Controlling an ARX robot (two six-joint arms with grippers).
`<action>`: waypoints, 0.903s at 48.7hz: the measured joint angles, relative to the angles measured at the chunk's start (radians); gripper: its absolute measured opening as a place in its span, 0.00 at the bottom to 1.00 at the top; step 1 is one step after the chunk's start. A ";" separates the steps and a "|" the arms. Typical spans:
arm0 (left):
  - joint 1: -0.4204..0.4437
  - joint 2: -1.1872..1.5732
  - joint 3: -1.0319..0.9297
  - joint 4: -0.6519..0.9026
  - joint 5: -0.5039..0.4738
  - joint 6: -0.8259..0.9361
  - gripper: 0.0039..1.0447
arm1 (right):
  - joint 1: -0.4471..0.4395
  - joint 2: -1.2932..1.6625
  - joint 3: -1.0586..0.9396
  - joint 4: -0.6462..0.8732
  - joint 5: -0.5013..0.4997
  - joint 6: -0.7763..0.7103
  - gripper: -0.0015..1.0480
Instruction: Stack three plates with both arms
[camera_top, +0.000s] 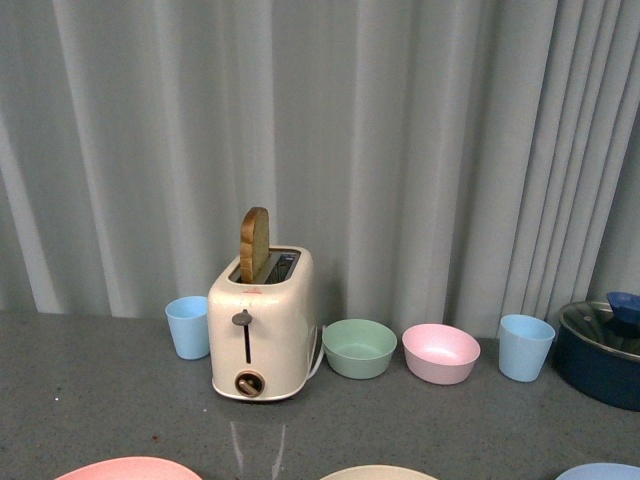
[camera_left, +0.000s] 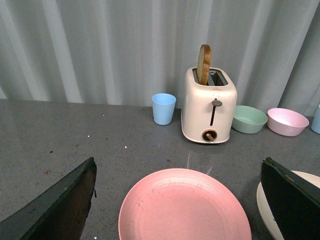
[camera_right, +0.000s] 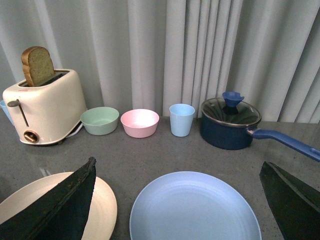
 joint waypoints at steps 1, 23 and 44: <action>0.000 0.000 0.000 0.000 0.000 0.000 0.94 | 0.000 0.000 0.000 0.000 0.000 0.000 0.93; 0.000 0.000 0.000 0.000 0.000 0.000 0.94 | 0.000 0.000 0.000 0.000 0.000 0.000 0.93; 0.096 0.273 0.161 -0.372 0.365 0.010 0.94 | 0.000 0.000 0.000 0.000 -0.004 0.000 0.93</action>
